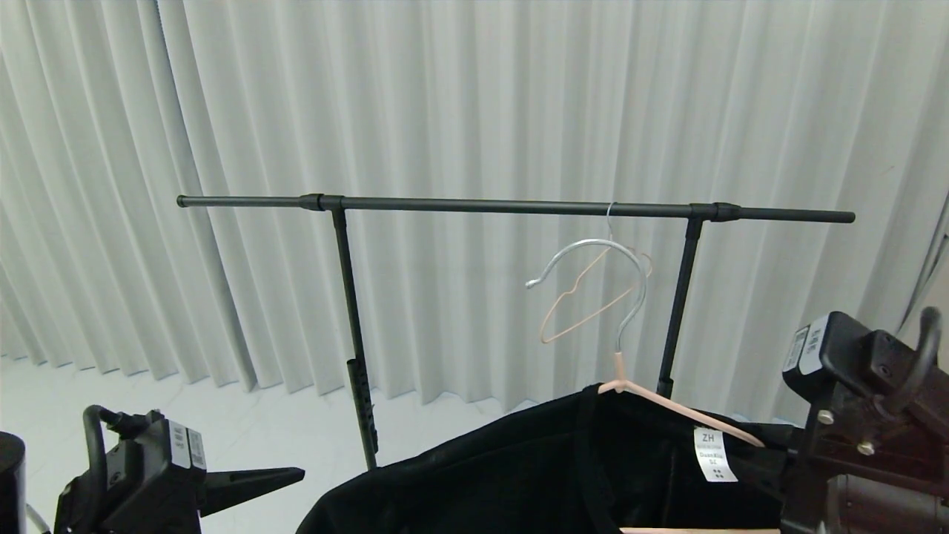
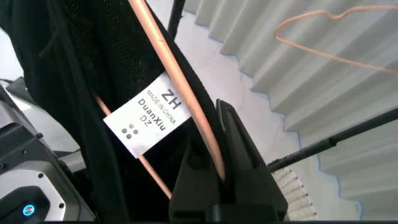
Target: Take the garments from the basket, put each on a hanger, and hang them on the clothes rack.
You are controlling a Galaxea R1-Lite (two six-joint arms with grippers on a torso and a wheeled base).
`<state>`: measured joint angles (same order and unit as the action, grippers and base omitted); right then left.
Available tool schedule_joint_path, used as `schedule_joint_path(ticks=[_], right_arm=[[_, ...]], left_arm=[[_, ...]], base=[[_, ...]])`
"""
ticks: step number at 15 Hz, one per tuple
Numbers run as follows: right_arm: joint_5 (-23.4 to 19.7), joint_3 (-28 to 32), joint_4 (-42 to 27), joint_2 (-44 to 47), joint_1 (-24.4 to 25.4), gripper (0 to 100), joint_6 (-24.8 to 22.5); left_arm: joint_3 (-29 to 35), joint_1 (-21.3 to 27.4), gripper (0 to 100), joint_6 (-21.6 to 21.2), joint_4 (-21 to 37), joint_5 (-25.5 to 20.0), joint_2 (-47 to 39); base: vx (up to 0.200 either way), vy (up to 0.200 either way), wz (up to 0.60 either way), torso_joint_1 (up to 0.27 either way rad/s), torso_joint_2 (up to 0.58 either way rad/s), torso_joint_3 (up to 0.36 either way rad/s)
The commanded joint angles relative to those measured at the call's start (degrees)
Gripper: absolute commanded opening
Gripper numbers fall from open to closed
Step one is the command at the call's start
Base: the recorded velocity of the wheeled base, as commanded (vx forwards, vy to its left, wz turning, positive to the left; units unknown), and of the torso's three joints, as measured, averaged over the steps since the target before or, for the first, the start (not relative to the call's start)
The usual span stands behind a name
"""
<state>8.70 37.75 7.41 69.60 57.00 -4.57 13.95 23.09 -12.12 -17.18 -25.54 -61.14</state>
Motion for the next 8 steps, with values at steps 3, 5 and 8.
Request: schedule_joint_path(ticks=[3, 5, 8], right_arm=[[0.08, 0.13, 0.06, -2.27, 1.00, 0, -0.53], [0.17, 0.04, 0.06, -2.54, 0.92, 0, -0.44], [0.26, -0.31, -0.20, -3.68, -0.93, 0, -0.26]], left_arm=[[0.12, -0.15, 100, -2.65, -0.05, 0.05, -4.08], [0.20, -0.24, 0, -2.82, -0.05, 0.49, -5.22], [0.82, -4.90, 0, -2.65, -0.05, 8.31, -6.72]], base=[[0.000, 0.000, 0.00, 0.000, 0.00, 0.000], [0.000, 0.000, 0.00, 0.000, 0.00, 0.000], [0.000, 0.000, 0.00, 0.000, 0.00, 0.000]])
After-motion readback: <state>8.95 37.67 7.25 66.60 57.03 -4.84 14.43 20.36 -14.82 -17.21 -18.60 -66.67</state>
